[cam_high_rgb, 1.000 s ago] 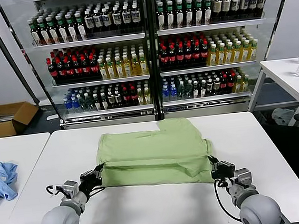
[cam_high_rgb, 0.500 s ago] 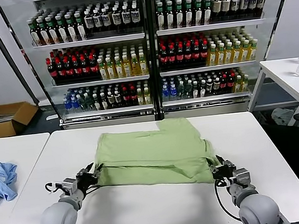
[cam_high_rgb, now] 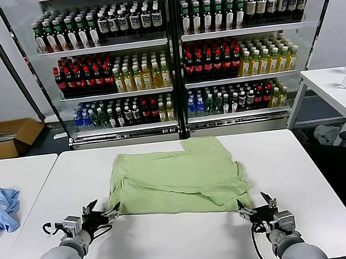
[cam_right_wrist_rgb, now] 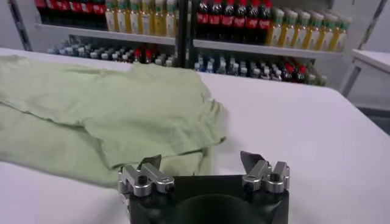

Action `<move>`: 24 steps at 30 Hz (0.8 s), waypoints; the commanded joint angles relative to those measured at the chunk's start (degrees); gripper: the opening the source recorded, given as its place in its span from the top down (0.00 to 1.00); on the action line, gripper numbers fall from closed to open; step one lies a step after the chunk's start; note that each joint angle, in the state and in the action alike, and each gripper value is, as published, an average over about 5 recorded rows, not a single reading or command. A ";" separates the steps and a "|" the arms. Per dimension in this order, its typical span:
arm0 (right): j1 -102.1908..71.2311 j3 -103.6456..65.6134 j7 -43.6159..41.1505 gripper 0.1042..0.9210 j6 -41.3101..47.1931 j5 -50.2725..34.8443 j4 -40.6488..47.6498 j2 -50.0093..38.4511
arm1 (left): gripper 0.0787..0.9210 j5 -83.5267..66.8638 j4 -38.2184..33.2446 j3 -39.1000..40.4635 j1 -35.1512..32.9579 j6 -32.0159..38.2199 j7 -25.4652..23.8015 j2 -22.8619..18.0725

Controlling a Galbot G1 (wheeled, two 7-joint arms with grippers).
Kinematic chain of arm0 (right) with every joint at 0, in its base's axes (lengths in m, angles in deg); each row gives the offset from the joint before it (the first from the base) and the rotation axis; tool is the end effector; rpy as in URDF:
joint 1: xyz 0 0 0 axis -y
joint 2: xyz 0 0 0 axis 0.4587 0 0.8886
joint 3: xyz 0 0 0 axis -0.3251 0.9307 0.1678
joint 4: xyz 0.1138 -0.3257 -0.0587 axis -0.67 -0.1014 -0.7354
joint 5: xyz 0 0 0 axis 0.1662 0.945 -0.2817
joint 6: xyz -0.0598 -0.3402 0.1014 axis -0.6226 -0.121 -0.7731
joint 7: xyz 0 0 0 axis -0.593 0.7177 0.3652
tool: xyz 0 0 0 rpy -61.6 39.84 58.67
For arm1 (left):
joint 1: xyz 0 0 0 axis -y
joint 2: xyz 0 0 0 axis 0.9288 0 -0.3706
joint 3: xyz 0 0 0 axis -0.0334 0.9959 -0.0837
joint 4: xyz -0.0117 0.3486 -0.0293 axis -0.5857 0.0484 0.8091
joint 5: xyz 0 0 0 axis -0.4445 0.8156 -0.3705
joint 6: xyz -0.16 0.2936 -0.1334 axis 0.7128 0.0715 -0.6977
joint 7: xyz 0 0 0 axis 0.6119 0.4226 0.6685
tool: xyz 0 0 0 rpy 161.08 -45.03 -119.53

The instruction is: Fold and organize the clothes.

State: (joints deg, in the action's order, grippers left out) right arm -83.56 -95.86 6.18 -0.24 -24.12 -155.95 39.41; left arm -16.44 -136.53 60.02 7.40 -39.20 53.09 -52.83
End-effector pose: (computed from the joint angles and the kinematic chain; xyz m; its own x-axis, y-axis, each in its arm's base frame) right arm 0.2270 -0.0410 -0.2903 -0.8680 -0.0875 0.4888 -0.1252 0.9911 -0.0449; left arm 0.2804 0.1214 -0.3014 -0.8472 0.1147 0.5187 0.1603 0.9861 0.0437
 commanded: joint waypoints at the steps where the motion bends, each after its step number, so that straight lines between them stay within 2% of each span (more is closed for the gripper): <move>1: -0.04 0.81 0.92 0.35 -0.73 -1.69 1.93 0.92 | 0.28 -1.88 -1.90 0.04 -1.60 -3.90 2.15 0.23; 18: -1.48 -0.68 -3.60 0.95 -2.87 -2.07 0.77 1.07 | 0.86 -1.48 -3.21 1.04 -2.14 -3.73 1.87 -0.78; 21: -6.73 -3.05 -4.21 1.00 -2.65 -1.35 -4.55 0.36 | 0.95 -3.76 -8.11 -0.96 -6.33 -3.82 1.93 -0.25; 24: -15.33 -7.05 -5.26 1.00 -2.85 0.08 -11.38 -0.18 | 0.98 -3.98 -16.29 -4.73 -15.05 -3.92 1.18 1.13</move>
State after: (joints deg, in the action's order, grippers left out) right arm -87.45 -97.95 3.00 -2.37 -25.25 -157.41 39.78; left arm -18.11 -140.20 60.54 4.70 -42.61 54.78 -53.11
